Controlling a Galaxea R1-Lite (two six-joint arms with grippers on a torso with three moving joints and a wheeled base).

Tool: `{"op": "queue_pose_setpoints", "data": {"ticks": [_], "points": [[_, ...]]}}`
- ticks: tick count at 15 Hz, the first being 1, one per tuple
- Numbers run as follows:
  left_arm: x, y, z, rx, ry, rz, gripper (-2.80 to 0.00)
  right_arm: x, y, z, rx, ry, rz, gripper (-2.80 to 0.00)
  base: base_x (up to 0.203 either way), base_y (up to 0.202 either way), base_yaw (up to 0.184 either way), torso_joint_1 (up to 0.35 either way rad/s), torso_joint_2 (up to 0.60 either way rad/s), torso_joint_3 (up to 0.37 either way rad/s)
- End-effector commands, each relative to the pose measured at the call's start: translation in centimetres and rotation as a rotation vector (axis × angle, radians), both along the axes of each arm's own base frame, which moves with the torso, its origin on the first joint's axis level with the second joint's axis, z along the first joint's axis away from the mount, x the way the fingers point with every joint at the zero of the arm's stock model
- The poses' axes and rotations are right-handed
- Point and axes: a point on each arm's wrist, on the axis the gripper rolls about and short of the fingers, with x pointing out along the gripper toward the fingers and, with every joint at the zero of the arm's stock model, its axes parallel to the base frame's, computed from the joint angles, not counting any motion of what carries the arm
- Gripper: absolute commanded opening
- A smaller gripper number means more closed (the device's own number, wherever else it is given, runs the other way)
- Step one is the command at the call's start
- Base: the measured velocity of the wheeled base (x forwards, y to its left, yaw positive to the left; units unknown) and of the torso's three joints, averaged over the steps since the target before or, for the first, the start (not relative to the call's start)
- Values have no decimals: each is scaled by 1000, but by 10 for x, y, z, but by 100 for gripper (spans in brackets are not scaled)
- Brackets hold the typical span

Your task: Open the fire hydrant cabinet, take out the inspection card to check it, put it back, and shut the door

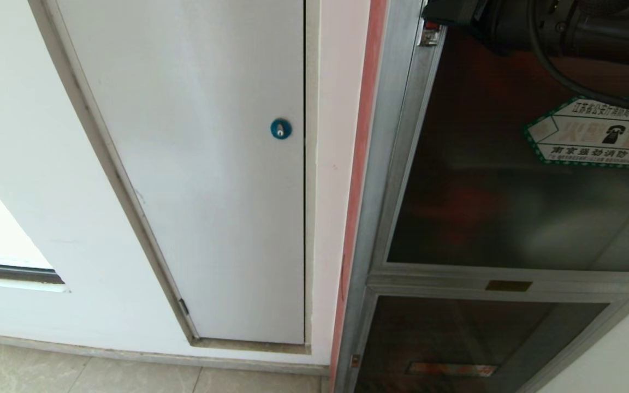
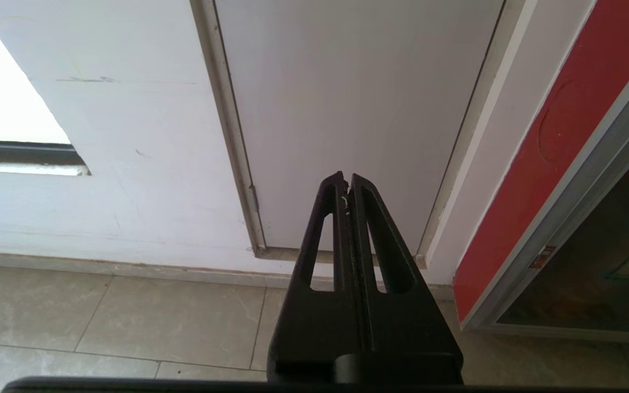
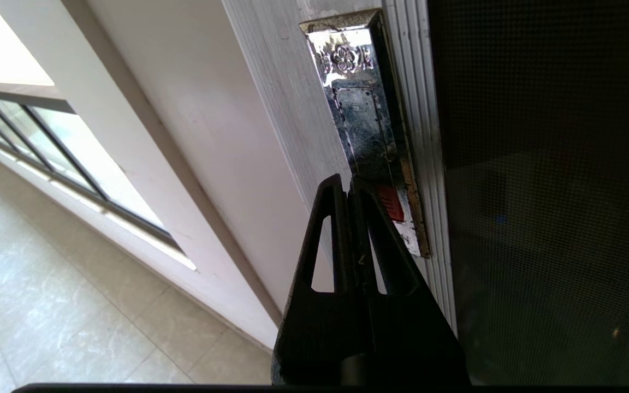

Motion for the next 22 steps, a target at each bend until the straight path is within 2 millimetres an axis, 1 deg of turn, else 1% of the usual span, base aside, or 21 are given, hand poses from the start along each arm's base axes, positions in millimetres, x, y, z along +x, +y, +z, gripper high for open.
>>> {"op": "queue_pose_setpoints", "data": {"ticks": [1, 8, 10, 14, 19, 22], "points": [[0, 0, 0, 0, 2, 0, -280, 3, 0, -1, 1, 3, -7, -280, 0, 0, 0, 0, 0, 0], [0, 0, 0, 0, 2, 0, -280, 10, -9, -4, -1, 18, -56, -280, 0, 0, 0, 0, 0, 0], [0, 0, 0, 0, 1, 0, -280, 11, -9, -9, -5, 36, -57, -280, 0, 0, 0, 0, 0, 0], [0, 0, 0, 0, 1, 0, -280, 12, -8, -12, -7, 49, -56, -280, 0, 0, 0, 0, 0, 0], [0, 0, 0, 0, 1, 0, -280, 12, -8, -12, -5, 45, -56, -280, 0, 0, 0, 0, 0, 0], [0, 0, 0, 0, 2, 0, -280, 5, -10, -8, -4, 41, -51, -280, 0, 0, 0, 0, 0, 0]]}}
